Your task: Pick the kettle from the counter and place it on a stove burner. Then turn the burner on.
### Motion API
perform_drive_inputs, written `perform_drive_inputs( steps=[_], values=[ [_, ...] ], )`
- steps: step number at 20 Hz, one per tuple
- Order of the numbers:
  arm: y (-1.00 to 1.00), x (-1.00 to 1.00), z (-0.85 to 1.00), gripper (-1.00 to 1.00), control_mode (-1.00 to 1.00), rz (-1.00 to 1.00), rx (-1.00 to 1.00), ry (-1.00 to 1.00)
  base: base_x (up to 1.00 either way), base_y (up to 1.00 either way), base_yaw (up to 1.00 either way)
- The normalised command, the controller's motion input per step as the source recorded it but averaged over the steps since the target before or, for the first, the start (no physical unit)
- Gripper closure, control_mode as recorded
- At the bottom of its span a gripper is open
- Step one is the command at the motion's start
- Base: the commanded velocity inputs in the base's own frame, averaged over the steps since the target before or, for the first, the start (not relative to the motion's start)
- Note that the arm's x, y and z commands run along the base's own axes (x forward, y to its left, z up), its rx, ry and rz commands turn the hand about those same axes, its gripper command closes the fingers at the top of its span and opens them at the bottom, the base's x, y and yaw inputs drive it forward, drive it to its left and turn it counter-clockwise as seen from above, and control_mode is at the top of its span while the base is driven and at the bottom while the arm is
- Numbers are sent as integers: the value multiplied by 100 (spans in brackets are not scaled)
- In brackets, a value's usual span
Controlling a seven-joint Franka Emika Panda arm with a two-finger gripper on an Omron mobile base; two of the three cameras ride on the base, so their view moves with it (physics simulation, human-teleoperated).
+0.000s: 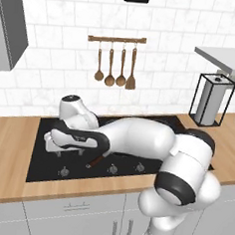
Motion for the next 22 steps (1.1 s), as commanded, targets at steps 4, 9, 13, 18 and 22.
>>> perform_drive_inputs(
  steps=[4, 9, 13, 18, 22],
  values=[
    [33, 22, -46, -100, -100, 6, -9, 12, 0, 0, 0],
    [17, 8, -30, -100, -100, 3, -7, 13, 0, 0, 0],
    [0, 5, -11, -100, -100, 0, -1, 0, 0, 0, 0],
    [0, 15, -26, -100, -100, 0, 0, 1, 0, 0, 0],
    [0, 8, -42, -100, -100, -2, 0, 4, 0, 0, 0]
  ],
)
